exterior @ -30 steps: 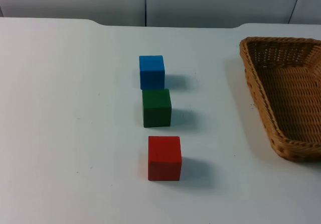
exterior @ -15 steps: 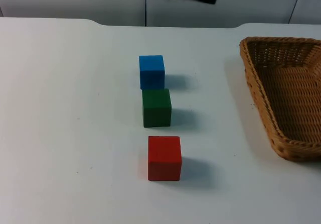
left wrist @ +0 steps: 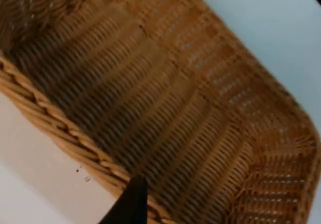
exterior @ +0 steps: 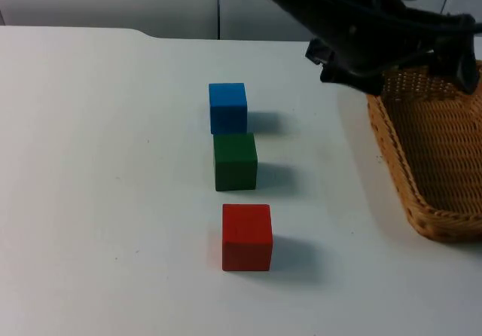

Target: Pick up the basket with the left hand and place the blue cube into the basket with the right hand.

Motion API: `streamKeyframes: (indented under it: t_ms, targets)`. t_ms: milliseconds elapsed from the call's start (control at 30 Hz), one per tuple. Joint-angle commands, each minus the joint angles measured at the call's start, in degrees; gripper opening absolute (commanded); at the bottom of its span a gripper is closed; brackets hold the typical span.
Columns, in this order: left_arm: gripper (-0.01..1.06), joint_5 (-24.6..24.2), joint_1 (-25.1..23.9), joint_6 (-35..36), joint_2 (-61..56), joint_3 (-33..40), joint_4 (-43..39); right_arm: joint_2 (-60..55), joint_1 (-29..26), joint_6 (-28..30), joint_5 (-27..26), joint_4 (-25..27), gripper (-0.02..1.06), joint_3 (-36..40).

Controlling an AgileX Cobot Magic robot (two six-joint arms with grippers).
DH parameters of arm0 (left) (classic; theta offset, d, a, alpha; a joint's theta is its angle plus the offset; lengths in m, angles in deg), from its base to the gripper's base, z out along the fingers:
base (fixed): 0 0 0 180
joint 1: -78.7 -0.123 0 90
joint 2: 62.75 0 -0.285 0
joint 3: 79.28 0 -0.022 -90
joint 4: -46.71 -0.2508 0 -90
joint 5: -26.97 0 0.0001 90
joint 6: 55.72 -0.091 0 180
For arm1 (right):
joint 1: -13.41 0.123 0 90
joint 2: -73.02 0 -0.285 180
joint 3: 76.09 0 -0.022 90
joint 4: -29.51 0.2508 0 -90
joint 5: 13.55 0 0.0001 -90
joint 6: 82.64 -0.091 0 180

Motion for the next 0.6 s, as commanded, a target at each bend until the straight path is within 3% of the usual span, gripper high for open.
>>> streamKeyframes:
  t_ms: [0,333,567]
  targets:
    - [1.04,-0.4,0.4,3.9,1.7,-1.8,-2.8,0.2,-0.4,-0.1,-0.5,0.0,1.04,0.3]
    - [1.04,0.2,0.4,12.5,7.5,-6.1,-6.2,0.2,-0.4,-0.1,-0.5,0.0,1.04,0.3]
    - [1.04,0.2,0.4,13.7,11.4,-9.7,-6.4,0.2,-0.4,-0.1,-0.5,0.0,1.04,0.3]
